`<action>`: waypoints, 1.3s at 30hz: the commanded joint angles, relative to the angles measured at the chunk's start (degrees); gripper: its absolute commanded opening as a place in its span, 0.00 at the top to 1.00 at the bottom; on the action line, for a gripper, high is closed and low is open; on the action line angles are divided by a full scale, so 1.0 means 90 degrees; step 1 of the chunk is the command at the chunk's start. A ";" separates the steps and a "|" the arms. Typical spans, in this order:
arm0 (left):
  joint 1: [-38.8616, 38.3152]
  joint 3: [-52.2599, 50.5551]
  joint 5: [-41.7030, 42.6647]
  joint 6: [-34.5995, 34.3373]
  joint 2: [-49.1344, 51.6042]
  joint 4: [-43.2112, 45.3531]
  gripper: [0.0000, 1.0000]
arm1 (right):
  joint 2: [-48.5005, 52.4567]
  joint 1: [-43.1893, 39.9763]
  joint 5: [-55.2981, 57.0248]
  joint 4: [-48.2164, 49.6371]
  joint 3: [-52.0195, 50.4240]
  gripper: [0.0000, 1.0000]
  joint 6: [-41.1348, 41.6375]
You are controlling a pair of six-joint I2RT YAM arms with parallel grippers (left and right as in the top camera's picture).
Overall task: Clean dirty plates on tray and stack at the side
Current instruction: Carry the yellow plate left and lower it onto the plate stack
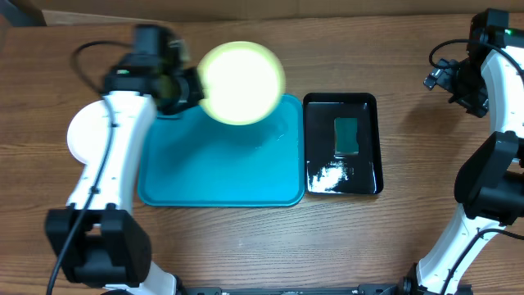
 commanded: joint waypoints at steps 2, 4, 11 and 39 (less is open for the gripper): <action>0.1195 -0.0024 -0.0039 -0.0155 0.0005 -0.0410 0.96 | -0.0153 -0.0007 0.0024 0.0017 0.0102 0.00 0.0012; 0.1685 -0.0024 -0.0340 -0.0158 0.0005 -0.0648 0.96 | -0.0155 -0.0007 0.0024 0.0017 0.0102 0.00 0.0012; 0.3041 -0.0070 -0.2018 -0.0160 0.0005 -0.1103 0.96 | -0.0155 -0.0007 0.0024 0.0017 0.0102 0.00 0.0012; 0.3864 -0.1562 -0.2875 -0.0855 0.0005 0.0840 0.96 | -0.0155 -0.0007 0.0024 0.0017 0.0102 0.00 0.0012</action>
